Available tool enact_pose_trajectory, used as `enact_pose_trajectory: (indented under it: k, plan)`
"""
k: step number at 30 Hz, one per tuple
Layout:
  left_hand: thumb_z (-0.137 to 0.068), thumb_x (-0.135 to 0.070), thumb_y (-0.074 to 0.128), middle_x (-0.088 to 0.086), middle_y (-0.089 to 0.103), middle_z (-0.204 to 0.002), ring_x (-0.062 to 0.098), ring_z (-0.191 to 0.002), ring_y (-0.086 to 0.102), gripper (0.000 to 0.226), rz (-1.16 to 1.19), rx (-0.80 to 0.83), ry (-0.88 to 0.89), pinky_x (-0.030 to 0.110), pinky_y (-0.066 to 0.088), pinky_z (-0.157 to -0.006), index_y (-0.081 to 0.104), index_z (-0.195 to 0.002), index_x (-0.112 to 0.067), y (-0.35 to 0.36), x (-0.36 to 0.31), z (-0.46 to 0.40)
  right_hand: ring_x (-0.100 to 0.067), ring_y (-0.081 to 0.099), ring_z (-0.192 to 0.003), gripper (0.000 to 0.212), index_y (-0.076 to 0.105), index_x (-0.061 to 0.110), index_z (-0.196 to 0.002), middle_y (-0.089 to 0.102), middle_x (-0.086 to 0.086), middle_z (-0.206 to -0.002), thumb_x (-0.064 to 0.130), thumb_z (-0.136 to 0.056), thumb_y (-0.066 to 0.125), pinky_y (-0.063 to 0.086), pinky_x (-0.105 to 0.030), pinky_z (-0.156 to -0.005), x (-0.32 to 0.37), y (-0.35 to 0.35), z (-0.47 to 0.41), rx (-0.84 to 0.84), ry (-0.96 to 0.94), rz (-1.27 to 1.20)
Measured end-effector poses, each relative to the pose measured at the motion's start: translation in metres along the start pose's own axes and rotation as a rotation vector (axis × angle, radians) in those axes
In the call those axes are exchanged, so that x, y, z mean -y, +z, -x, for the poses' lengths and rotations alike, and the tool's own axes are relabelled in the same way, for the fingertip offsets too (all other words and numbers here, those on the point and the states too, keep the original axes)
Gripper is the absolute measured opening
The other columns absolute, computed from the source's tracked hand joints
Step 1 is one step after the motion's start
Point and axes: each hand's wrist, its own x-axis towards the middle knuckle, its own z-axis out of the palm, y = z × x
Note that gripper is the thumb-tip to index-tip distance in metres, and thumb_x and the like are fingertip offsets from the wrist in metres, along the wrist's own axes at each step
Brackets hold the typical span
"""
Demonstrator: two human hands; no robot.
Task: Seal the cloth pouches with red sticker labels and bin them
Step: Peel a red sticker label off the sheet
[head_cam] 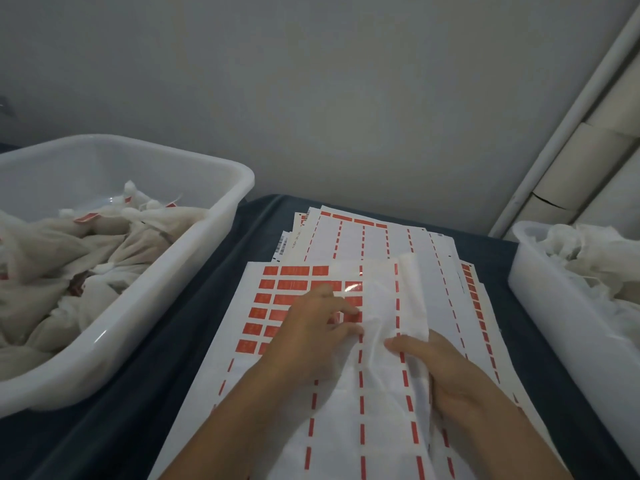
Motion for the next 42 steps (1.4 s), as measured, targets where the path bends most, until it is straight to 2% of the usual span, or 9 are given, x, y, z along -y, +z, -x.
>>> enact_pose_trajectory:
  k: [6, 10, 14, 18, 25, 28, 31, 38, 42]
  plan:
    - [-0.08, -0.033, 0.067, -0.033, 0.041, -0.086, -0.003, -0.081, 0.046, 0.025, 0.058, 0.02, 0.04, 0.0, 0.027, -0.073, 0.067, -0.105, -0.028, -0.006, 0.0, -0.001, -0.009, 0.054, -0.074, 0.012, 0.043, 0.028, -0.089, 0.052, 0.014, -0.087, 0.028, -0.088, 0.055, 0.044, -0.013, -0.055, -0.006, 0.004, -0.005, -0.046, -0.091, 0.042]
    - [-0.079, -0.031, 0.069, -0.033, 0.045, -0.084, -0.004, -0.079, 0.05, 0.022, 0.105, 0.07, 0.051, -0.002, 0.031, -0.072, 0.07, -0.1, -0.026, -0.01, -0.001, -0.002, -0.012, 0.056, -0.083, 0.018, 0.043, 0.03, -0.096, 0.056, 0.008, -0.101, 0.031, -0.085, 0.057, 0.049, -0.033, -0.082, -0.012, 0.003, -0.011, -0.049, -0.104, 0.066]
    - [-0.076, -0.032, 0.071, -0.031, 0.053, -0.084, 0.0, -0.081, 0.055, 0.006, 0.215, 0.125, -0.009, 0.002, 0.038, -0.067, 0.069, -0.082, -0.034, -0.016, -0.002, -0.003, -0.009, 0.058, -0.077, 0.03, 0.044, 0.033, -0.091, 0.056, 0.015, -0.091, 0.045, -0.068, 0.06, 0.048, -0.014, -0.055, -0.012, 0.002, -0.01, -0.029, -0.125, 0.067]
    - [-0.076, -0.033, 0.07, -0.034, 0.054, -0.086, -0.003, -0.084, 0.055, 0.015, 0.279, 0.132, -0.016, -0.004, 0.039, -0.06, 0.062, -0.067, -0.042, -0.018, -0.002, -0.002, -0.009, 0.057, -0.073, 0.039, 0.045, 0.029, -0.087, 0.056, 0.013, -0.085, 0.046, -0.053, 0.055, 0.048, -0.017, -0.058, -0.013, 0.004, -0.013, -0.075, -0.119, 0.047]
    - [-0.078, -0.034, 0.067, -0.035, 0.046, -0.083, -0.002, -0.078, 0.054, 0.027, 0.075, 0.086, 0.142, -0.003, 0.037, -0.068, 0.07, -0.104, -0.028, -0.016, -0.003, -0.002, -0.016, 0.06, -0.083, 0.048, 0.048, 0.031, -0.092, 0.061, 0.004, -0.096, 0.051, -0.05, 0.06, 0.051, -0.038, -0.083, -0.008, 0.004, -0.003, -0.048, -0.11, 0.044]
    - [-0.078, -0.035, 0.065, -0.037, 0.041, -0.082, -0.008, -0.076, 0.05, 0.032, 0.021, 0.075, 0.223, -0.005, 0.035, -0.072, 0.069, -0.108, -0.026, -0.017, -0.005, 0.0, -0.009, 0.057, -0.059, 0.017, 0.051, 0.026, -0.078, 0.056, -0.03, -0.089, 0.019, -0.084, 0.065, 0.048, -0.054, -0.078, -0.001, 0.009, 0.005, -0.058, -0.232, 0.129]
    - [-0.077, -0.035, 0.064, -0.039, 0.038, -0.083, -0.014, -0.076, 0.047, 0.033, 0.01, 0.073, 0.242, -0.013, 0.027, -0.074, 0.068, -0.109, -0.025, -0.017, -0.005, 0.001, -0.01, 0.05, -0.05, 0.033, 0.049, 0.026, -0.074, 0.051, -0.04, -0.095, -0.005, -0.082, 0.055, 0.042, -0.062, -0.081, 0.007, 0.013, 0.014, -0.039, -0.293, 0.191]
    - [-0.08, -0.034, 0.064, -0.037, 0.044, -0.082, -0.007, -0.077, 0.052, 0.028, 0.064, 0.101, 0.144, 0.0, 0.038, -0.073, 0.069, -0.107, -0.027, -0.018, -0.001, -0.002, -0.013, 0.053, -0.062, 0.027, 0.05, 0.024, -0.077, 0.053, -0.039, -0.1, 0.0, -0.086, 0.058, 0.04, -0.062, -0.088, 0.002, 0.011, 0.006, -0.062, -0.25, 0.115]
    - [-0.083, -0.031, 0.064, -0.027, 0.052, -0.084, 0.002, -0.075, 0.053, 0.016, 0.094, -0.006, 0.06, 0.0, 0.041, -0.065, 0.07, -0.098, -0.028, -0.013, -0.001, -0.003, -0.034, 0.056, -0.104, 0.032, 0.047, 0.02, -0.116, 0.056, -0.015, -0.12, 0.029, -0.086, 0.056, 0.041, -0.052, -0.1, -0.002, 0.007, -0.005, -0.095, -0.126, 0.052]
